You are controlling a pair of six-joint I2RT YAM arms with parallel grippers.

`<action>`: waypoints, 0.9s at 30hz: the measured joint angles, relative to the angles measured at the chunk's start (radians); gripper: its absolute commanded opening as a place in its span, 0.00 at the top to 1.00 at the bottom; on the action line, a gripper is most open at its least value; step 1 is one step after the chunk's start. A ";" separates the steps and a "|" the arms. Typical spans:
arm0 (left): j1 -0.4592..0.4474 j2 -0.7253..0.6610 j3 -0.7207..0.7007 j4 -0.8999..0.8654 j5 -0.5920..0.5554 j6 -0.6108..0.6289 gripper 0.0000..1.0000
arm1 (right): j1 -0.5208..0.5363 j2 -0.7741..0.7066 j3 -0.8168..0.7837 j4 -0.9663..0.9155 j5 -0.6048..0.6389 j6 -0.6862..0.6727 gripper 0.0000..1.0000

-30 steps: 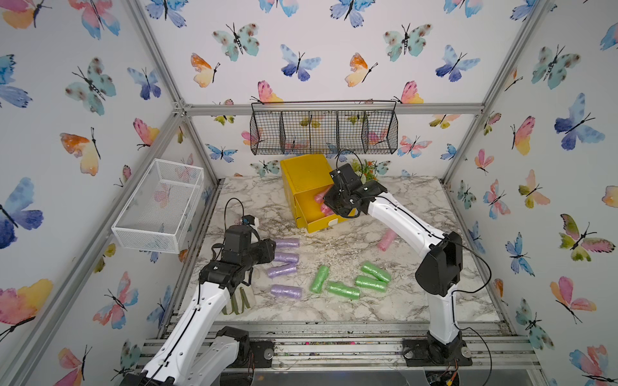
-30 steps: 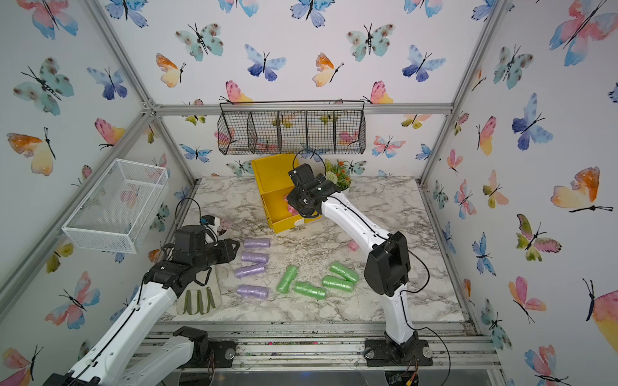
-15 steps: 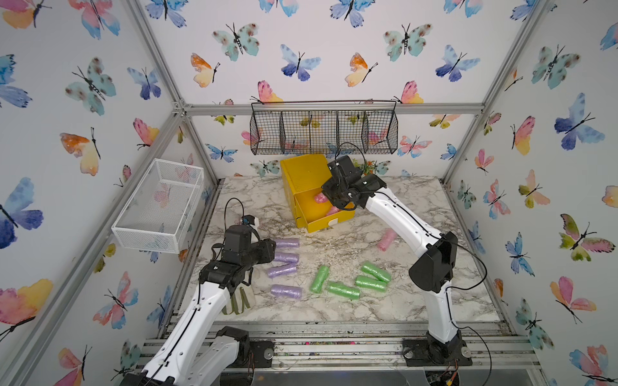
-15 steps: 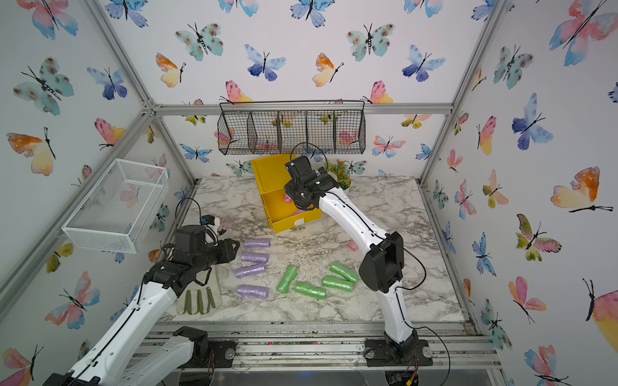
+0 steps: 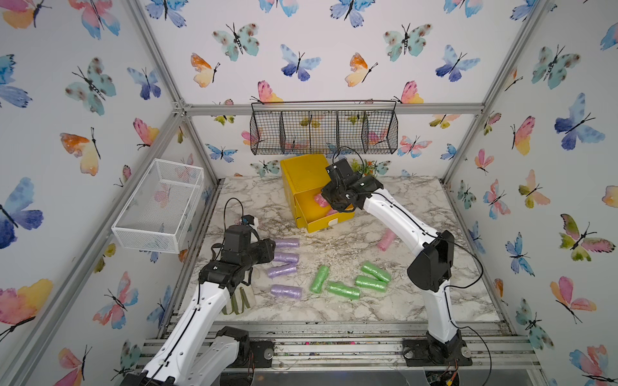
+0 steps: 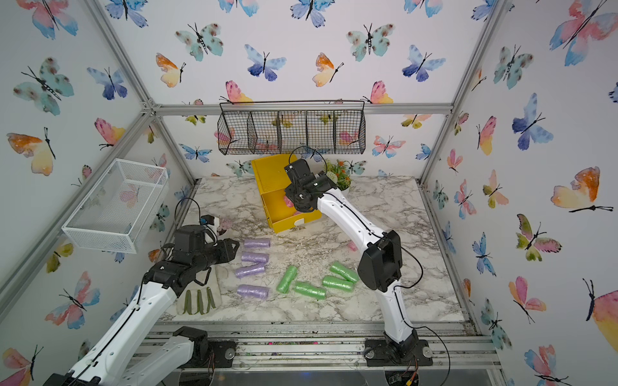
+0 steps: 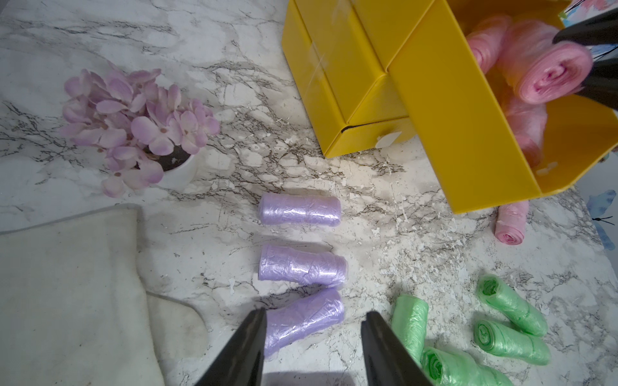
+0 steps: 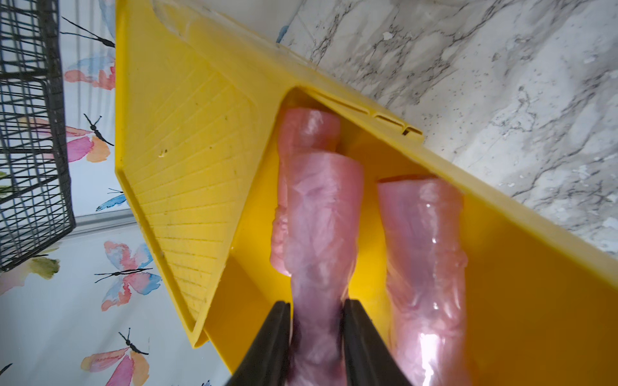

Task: Sort the rolls of trash bags by color and place them into the drawer
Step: Place the roll of trash bags in the drawer.

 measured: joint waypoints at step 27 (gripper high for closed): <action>0.001 0.000 0.000 0.000 0.000 0.000 0.49 | 0.000 -0.116 -0.026 0.036 0.029 -0.098 0.53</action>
